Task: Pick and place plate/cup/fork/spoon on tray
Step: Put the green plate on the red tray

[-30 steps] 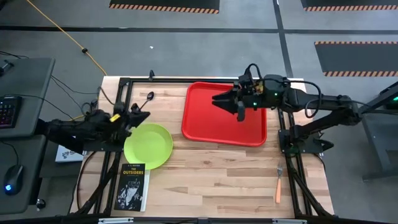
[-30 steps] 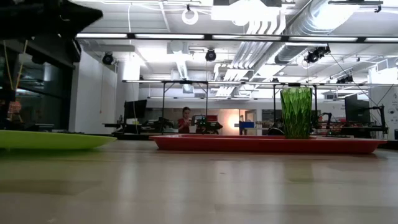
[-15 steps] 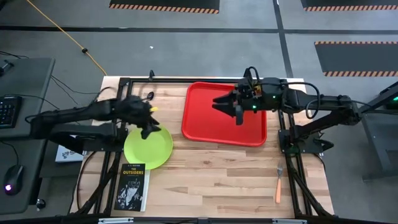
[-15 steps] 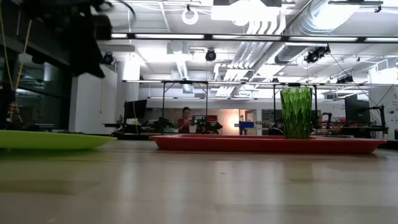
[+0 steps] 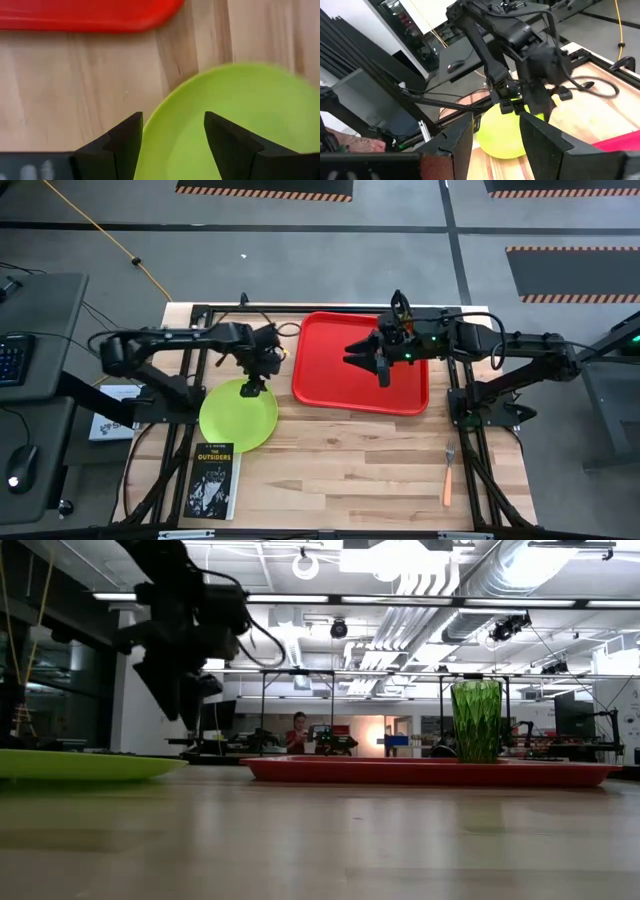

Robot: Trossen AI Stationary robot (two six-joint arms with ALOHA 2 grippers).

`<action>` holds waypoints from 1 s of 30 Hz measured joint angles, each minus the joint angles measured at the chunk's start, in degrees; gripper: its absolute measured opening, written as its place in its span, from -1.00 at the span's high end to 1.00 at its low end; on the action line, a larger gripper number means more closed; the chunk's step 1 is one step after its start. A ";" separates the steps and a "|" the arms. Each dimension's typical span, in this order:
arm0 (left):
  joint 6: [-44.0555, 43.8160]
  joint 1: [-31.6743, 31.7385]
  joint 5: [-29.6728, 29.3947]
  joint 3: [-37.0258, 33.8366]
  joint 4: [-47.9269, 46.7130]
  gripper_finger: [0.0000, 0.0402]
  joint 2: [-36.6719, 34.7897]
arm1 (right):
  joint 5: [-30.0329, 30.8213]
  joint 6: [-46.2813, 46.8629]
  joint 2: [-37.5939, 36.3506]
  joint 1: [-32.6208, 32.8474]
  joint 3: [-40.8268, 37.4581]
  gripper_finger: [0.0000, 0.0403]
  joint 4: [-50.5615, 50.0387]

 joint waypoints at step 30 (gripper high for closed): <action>18.12 0.22 -2.97 1.70 -4.69 0.47 16.70 | 0.46 -1.56 0.00 0.00 -0.04 0.24 -1.39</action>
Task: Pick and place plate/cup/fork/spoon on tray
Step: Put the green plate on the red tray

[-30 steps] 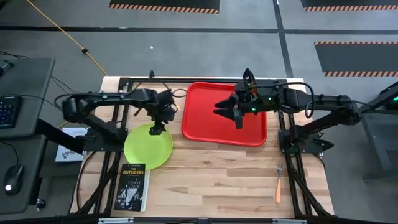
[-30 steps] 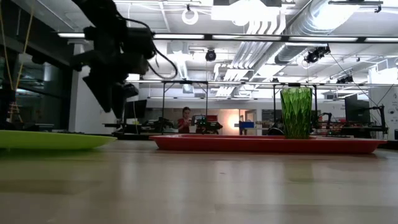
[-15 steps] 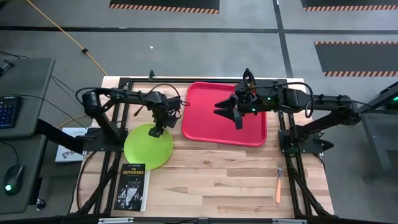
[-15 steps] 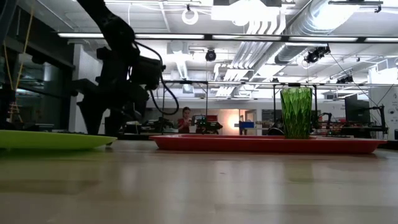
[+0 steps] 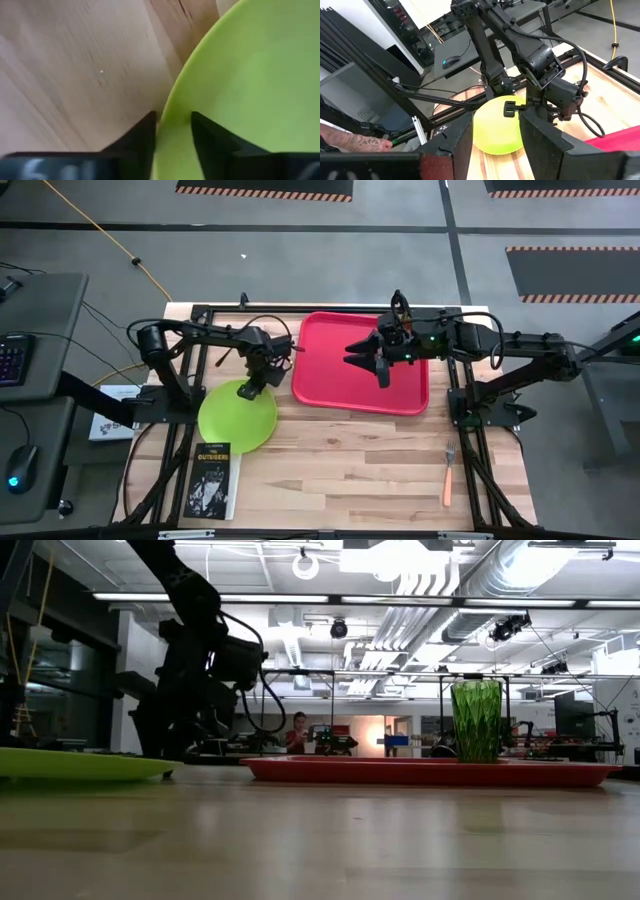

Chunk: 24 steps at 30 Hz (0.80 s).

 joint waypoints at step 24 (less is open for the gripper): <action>-2.34 14.17 2.07 21.87 -11.52 1.00 -10.01 | 0.02 -1.06 0.00 -0.15 -0.02 0.24 -0.50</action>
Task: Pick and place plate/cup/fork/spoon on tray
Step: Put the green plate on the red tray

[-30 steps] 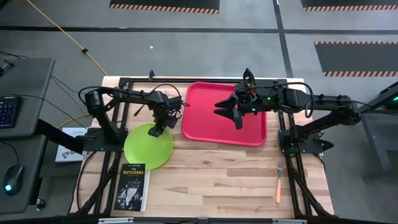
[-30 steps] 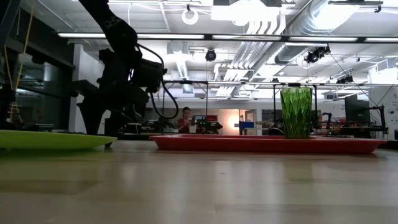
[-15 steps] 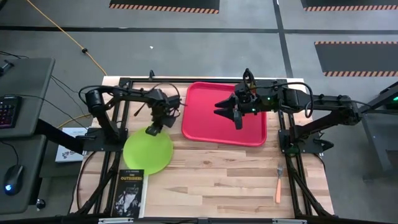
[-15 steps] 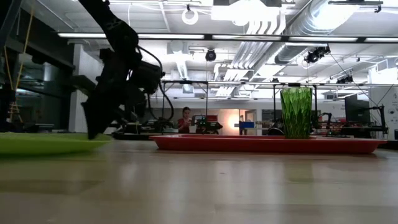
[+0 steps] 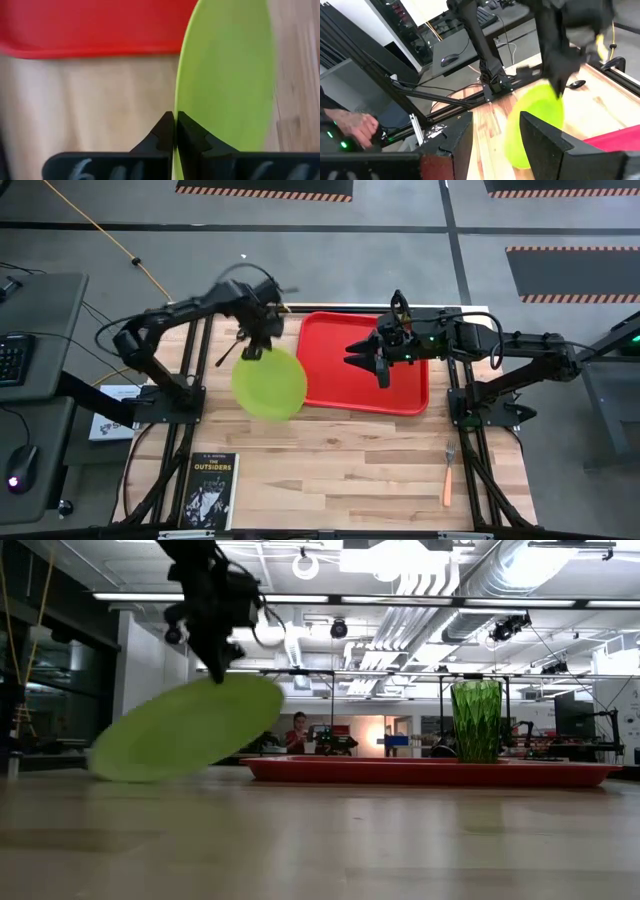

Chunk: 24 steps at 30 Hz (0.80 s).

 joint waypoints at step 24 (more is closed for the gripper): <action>-42.46 -4.22 5.16 6.00 24.33 1.00 3.35 | -0.02 -0.89 0.00 0.00 0.00 0.24 -0.41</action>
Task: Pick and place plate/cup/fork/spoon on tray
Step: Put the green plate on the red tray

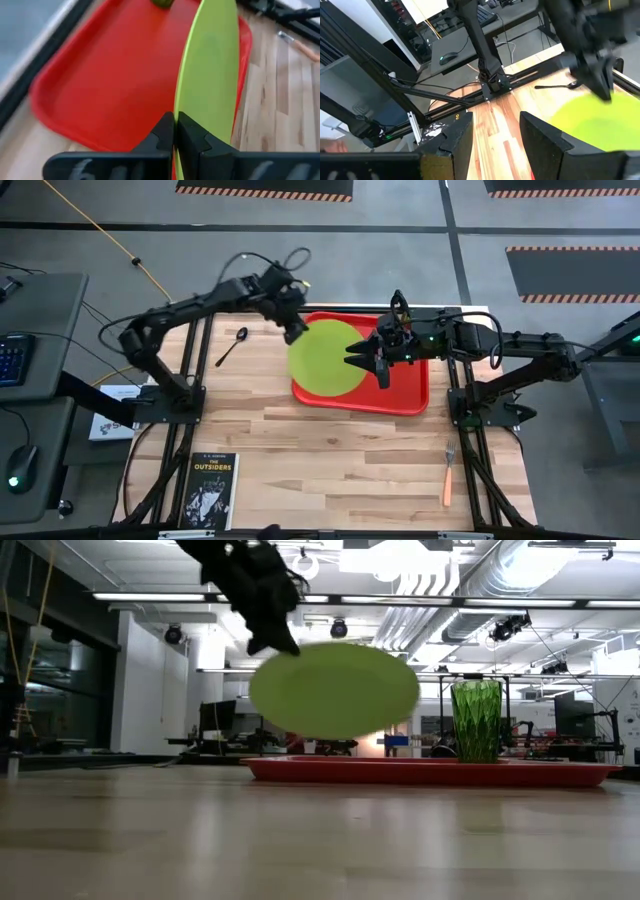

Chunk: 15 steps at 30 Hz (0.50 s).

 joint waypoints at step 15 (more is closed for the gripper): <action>-8.36 -1.38 0.25 0.00 11.77 1.00 15.49 | 0.00 0.02 0.00 0.00 0.00 0.24 0.03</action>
